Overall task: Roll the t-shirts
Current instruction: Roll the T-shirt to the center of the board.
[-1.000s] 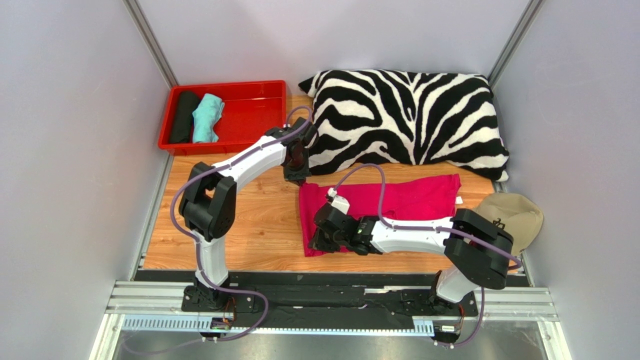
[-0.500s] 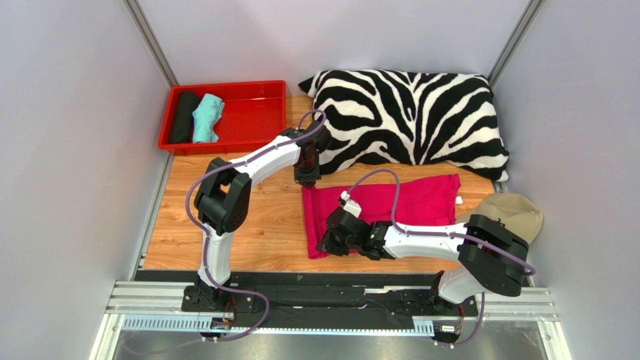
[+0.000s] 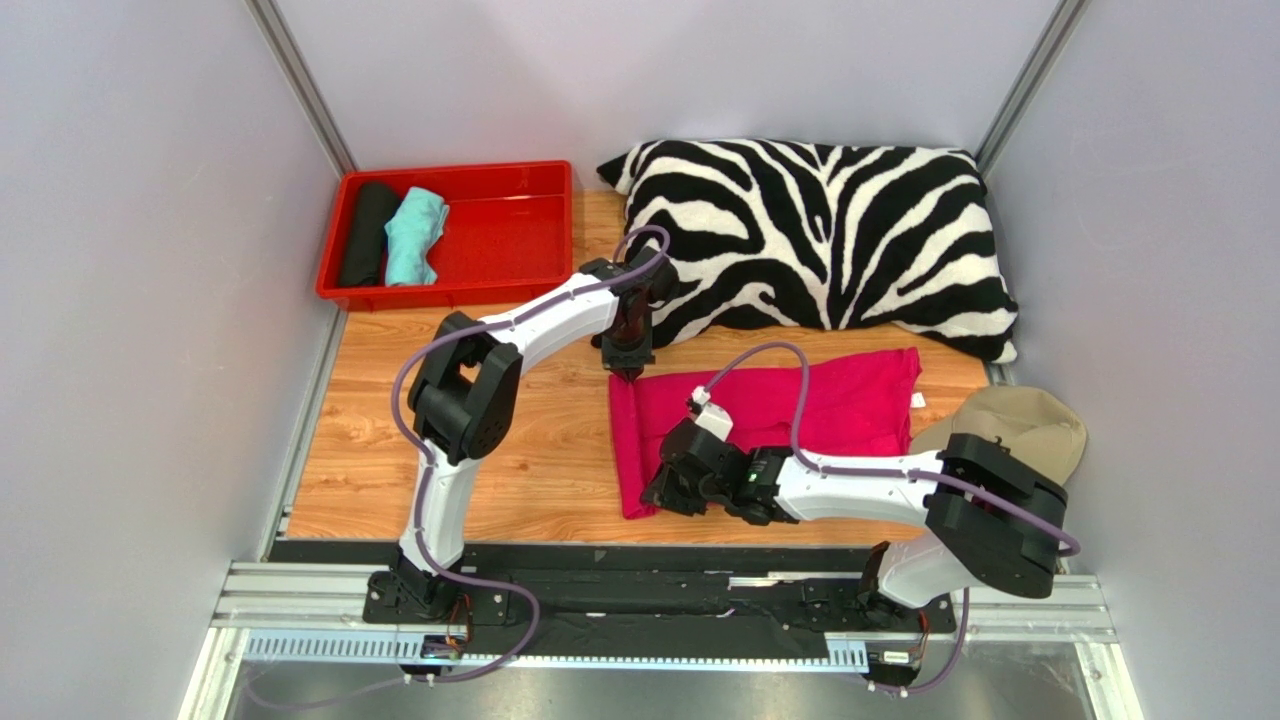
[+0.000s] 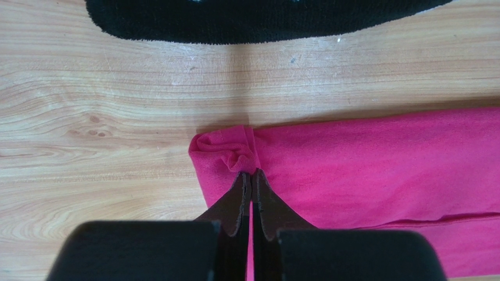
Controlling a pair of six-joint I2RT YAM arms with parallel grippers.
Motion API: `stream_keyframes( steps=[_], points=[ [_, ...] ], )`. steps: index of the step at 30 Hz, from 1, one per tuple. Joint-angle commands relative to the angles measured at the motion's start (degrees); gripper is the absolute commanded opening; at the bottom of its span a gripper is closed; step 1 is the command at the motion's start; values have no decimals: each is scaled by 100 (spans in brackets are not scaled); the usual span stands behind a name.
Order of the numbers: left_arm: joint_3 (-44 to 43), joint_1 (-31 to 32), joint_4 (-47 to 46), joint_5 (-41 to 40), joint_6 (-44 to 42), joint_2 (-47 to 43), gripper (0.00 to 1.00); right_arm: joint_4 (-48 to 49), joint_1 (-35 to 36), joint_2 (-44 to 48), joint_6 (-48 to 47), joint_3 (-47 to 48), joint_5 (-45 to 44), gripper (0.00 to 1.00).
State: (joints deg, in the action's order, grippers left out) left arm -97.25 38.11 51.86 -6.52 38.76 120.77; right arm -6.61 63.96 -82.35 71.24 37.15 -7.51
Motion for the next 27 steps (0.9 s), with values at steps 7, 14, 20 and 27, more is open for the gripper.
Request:
stream_keyframes(
  steps=[7, 14, 20, 27],
  points=[
    [-338, 65, 61, -138, 105, 289, 0, -507, 125, 263, -268, 275, -488, 31],
    [-303, 65, 79, -182, 149, 342, 0, -1183, 292, 333, -576, 768, -980, 37],
    [-321, 65, 97, -156, 149, 360, 0, -1290, 292, 325, -989, 1100, -1271, 41],
    [-329, 74, 123, -165, 140, 368, 0, -1246, 187, -228, -1490, 1462, -1297, 46]
  ],
)
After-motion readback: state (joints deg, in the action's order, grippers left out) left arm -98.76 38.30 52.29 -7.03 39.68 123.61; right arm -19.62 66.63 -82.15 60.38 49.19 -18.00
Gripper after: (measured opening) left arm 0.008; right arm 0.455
